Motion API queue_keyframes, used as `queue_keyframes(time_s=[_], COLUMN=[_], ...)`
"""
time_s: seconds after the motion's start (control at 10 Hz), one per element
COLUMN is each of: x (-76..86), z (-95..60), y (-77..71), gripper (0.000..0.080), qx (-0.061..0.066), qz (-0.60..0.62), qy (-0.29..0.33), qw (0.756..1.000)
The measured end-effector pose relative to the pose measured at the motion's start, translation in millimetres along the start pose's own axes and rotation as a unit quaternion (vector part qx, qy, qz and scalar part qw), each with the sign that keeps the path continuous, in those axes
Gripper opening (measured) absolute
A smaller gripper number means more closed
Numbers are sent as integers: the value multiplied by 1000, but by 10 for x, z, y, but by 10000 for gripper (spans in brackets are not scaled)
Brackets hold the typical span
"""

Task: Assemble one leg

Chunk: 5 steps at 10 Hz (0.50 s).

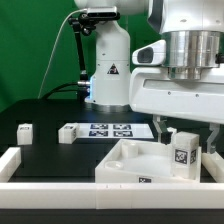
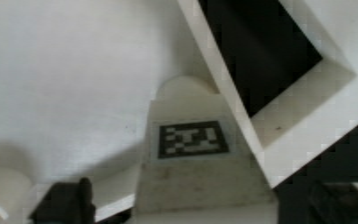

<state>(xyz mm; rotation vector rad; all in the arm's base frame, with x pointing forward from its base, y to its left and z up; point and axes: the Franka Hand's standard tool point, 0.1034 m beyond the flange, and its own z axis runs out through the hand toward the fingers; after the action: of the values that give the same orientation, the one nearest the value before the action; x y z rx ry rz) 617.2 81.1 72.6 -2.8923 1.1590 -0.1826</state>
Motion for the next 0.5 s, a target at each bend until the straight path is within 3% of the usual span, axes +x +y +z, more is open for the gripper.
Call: queue_keyframes(time_s=[0.5], x=[-2], z=[8], y=[4], gripper=[649], qx=[-1], qz=[0], qy=[0], qw=[1000])
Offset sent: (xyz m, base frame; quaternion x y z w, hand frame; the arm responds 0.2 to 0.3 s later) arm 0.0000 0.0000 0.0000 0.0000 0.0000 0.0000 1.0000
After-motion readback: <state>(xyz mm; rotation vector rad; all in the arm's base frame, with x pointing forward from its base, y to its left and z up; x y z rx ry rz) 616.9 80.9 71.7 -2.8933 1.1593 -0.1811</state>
